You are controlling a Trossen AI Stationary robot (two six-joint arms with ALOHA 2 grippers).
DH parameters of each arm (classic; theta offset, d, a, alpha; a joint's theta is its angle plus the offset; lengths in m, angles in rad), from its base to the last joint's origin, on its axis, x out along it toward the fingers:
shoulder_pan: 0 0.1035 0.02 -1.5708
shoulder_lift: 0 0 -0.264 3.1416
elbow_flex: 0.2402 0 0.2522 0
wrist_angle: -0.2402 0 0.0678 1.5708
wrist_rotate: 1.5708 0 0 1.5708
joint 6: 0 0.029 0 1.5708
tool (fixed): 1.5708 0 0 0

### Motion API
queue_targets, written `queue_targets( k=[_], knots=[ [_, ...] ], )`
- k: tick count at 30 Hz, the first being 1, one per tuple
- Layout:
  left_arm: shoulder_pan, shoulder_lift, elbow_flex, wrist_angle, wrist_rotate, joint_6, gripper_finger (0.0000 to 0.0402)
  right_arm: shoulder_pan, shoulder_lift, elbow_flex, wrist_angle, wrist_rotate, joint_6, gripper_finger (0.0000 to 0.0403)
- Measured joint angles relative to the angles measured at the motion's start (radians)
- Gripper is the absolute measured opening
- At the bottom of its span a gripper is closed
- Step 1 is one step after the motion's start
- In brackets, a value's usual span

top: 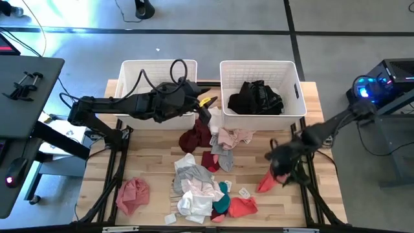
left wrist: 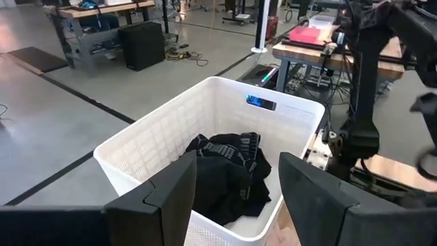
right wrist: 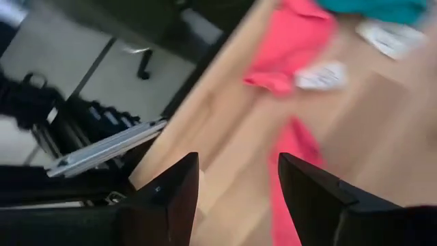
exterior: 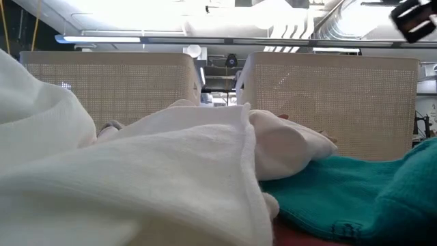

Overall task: Sort clothes
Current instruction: Put the orange sock into the left white laundry bin

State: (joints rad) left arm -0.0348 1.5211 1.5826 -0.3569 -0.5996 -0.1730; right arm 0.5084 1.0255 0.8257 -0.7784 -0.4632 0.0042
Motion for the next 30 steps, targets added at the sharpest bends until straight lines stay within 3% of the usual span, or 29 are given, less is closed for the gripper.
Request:
queue_targets(
  k=[4,11,17,23,30],
  knots=[
    [-0.005,0.000,0.000,-0.023,0.046,-0.030,0.0197,0.102,0.040,-0.100,0.222,0.015,-0.004,0.0188],
    [-0.007,0.000,0.000,-0.083,0.116,-0.132,0.0197,0.233,0.124,-0.175,0.510,0.245,0.014,0.0188],
    [-0.007,0.000,0.000,-0.164,0.211,-0.140,0.0197,0.254,0.288,-0.176,0.628,0.299,0.014,0.0188],
    [-0.020,0.000,0.000,-0.279,0.386,-0.201,0.0197,0.253,0.438,-0.150,0.738,0.385,0.002,0.0188],
    [-0.053,0.000,0.000,-0.433,0.441,-0.219,0.0197,0.267,0.570,-0.139,0.738,0.388,0.207,0.0178]
  ],
)
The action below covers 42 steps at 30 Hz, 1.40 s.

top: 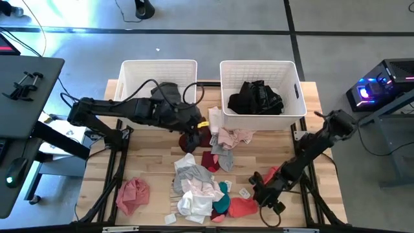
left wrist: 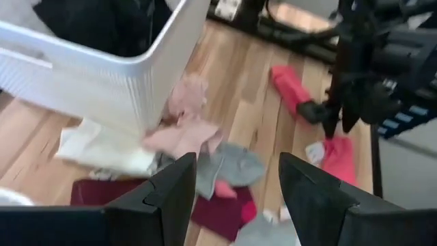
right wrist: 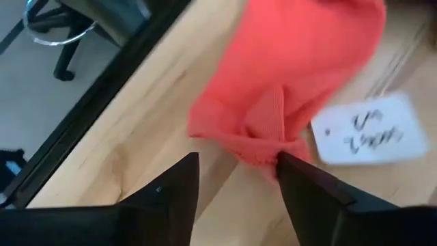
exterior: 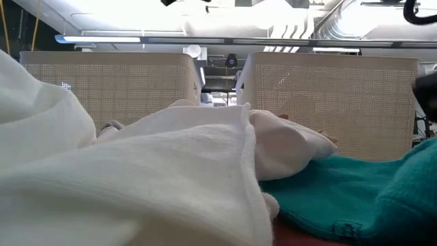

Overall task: Sort clothes
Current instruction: Put the orange sock into the left white laundry bin

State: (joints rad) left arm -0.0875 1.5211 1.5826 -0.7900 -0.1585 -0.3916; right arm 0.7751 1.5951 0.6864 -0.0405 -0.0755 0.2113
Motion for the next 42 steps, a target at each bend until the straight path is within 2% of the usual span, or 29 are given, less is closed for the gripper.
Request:
queue_targets(
  k=[3,10,14,20,23,25,28,33,39,42],
  knots=[
    [-0.007,-0.002,0.000,-0.051,0.000,0.000,0.0197,0.001,0.037,0.017,-0.003,0.021,0.099,0.0140],
    [-0.015,-0.004,0.000,-0.162,-0.004,0.008,0.0197,-0.011,0.077,0.110,-0.031,0.042,0.329,0.0014],
    [-0.021,-0.013,0.000,-0.213,-0.032,0.003,0.0197,-0.017,0.057,0.224,-0.221,0.037,0.491,0.0014],
    [-0.042,-0.058,0.000,-0.225,-0.124,0.071,0.0197,-0.018,-0.031,0.481,-0.715,0.051,0.716,0.0005],
    [-0.053,-0.074,0.000,-0.223,-0.176,0.135,0.0197,-0.024,-0.072,0.578,-0.921,0.111,0.874,0.0003],
    [-0.053,-0.081,0.000,-0.223,-0.183,0.158,0.0197,-0.042,-0.099,0.642,-0.964,0.172,0.915,0.0002],
    [-0.059,-0.095,0.000,-0.223,-0.172,0.162,0.0197,-0.092,-0.131,0.739,-0.964,0.299,0.859,0.0002],
    [-0.087,-0.117,0.000,-0.149,-0.176,0.246,0.0197,-0.242,-0.138,0.884,-0.958,0.466,0.642,0.0001],
    [-0.128,-0.149,0.000,0.087,-0.177,0.435,0.0197,-0.427,-0.136,0.938,-0.752,0.544,0.401,0.0001],
    [-0.132,-0.148,0.000,0.168,-0.176,0.506,0.0197,-0.496,-0.134,0.938,-0.599,0.535,0.307,0.0001]
  ],
)
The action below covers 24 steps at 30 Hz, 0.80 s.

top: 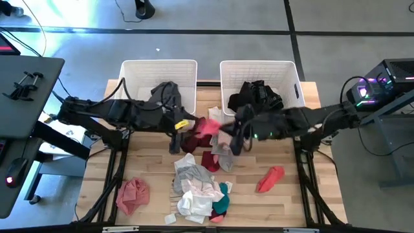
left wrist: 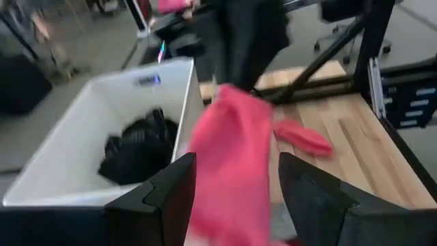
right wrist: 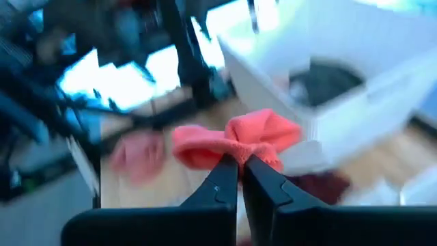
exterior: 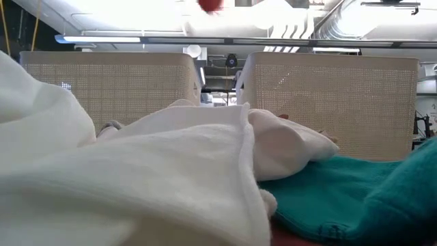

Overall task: Sort clothes
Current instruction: Put the orange sock into the left white laundry bin

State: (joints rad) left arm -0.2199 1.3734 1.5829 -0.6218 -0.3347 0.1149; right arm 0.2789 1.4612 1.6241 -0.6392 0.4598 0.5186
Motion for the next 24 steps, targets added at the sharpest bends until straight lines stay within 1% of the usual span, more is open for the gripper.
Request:
queue_targets(
  k=[3,4,8,9,11,14,17,20,23,24],
  knots=[
    [0.005,0.003,0.000,0.053,-0.008,0.042,0.0197,-0.048,0.008,-0.001,0.133,-0.013,-0.081,0.0001],
    [0.006,0.005,0.000,0.063,-0.030,0.044,0.0197,-0.061,0.009,-0.002,0.167,-0.028,-0.108,0.0001],
    [0.010,0.009,0.000,0.052,-0.217,-0.005,0.0197,-0.103,0.012,-0.002,0.272,-0.083,-0.184,0.0001],
    [0.010,0.009,0.000,0.054,-0.244,-0.006,0.0197,-0.111,0.012,-0.002,0.284,-0.100,-0.187,0.0000],
    [0.011,0.007,0.000,0.059,-0.262,0.002,0.0197,-0.124,0.012,-0.002,0.285,-0.118,-0.182,0.0000],
    [0.021,0.011,0.000,0.058,-0.251,0.013,0.0191,-0.130,0.012,-0.002,0.286,-0.131,-0.181,0.0000],
    [0.039,0.015,0.000,0.058,-0.213,0.014,0.0164,-0.129,0.012,-0.002,0.285,-0.137,-0.187,0.0000],
    [0.062,0.019,0.000,0.059,-0.121,0.018,0.0115,-0.128,0.012,-0.002,0.285,-0.140,-0.187,0.0000],
    [0.078,0.022,0.000,0.044,-0.026,0.018,0.0048,-0.128,0.019,-0.002,0.284,-0.141,-0.187,0.0003],
    [0.079,0.022,0.000,0.040,-0.017,0.018,0.0026,-0.128,0.024,-0.002,0.283,-0.141,-0.187,0.0008]
  ],
)
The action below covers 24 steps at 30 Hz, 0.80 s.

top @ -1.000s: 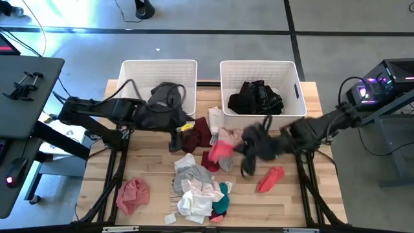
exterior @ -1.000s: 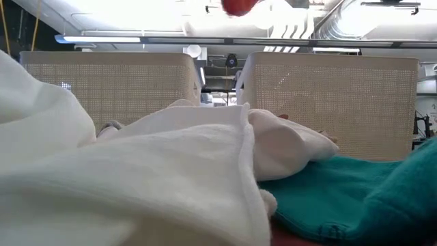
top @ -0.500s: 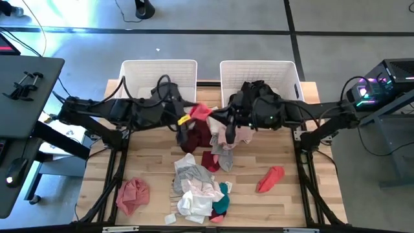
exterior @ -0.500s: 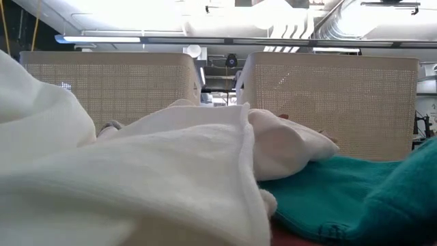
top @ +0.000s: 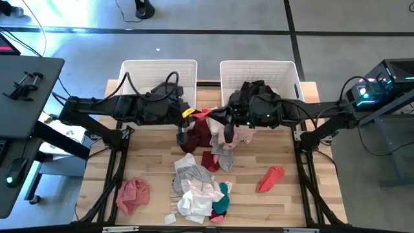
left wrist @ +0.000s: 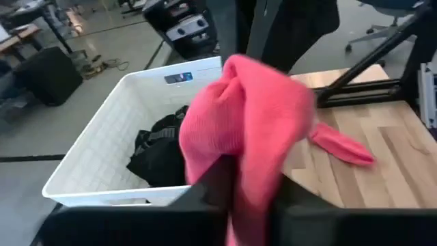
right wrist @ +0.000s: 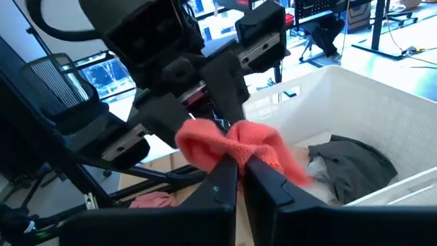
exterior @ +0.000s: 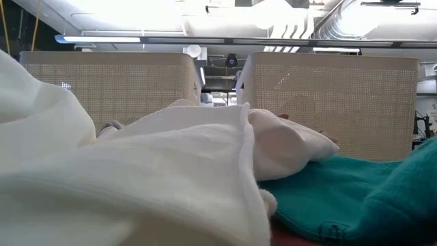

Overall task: Sort clothes
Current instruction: Put the orange sock into the left white laundry bin

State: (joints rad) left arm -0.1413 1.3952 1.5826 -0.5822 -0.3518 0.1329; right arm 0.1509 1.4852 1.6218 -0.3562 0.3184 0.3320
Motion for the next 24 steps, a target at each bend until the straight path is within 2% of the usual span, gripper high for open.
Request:
queue_targets(
  k=[2,6,12,15,20,24],
  knots=[
    [0.000,-0.008,0.000,-0.005,-0.015,-0.024,0.0009,0.000,0.007,0.000,0.003,0.001,0.011,0.0025],
    [0.029,-0.053,0.000,-0.116,-0.139,-0.064,0.0005,0.000,0.005,0.000,-0.012,0.020,0.052,0.0076],
    [0.231,-0.118,0.000,-0.399,-0.158,-0.151,0.0002,0.000,-0.020,0.000,-0.032,0.143,0.056,0.0138],
    [0.381,-0.139,0.001,-0.441,-0.098,-0.122,0.0001,-0.001,-0.023,0.000,-0.035,0.170,0.057,0.0147],
    [0.626,-0.108,0.001,-0.487,0.147,-0.079,0.0001,-0.001,-0.023,0.000,-0.046,0.176,0.058,0.0149],
    [0.744,-0.033,0.000,-0.555,0.189,-0.038,0.0001,0.007,-0.023,0.000,-0.079,0.175,0.098,0.0149]
  ],
)
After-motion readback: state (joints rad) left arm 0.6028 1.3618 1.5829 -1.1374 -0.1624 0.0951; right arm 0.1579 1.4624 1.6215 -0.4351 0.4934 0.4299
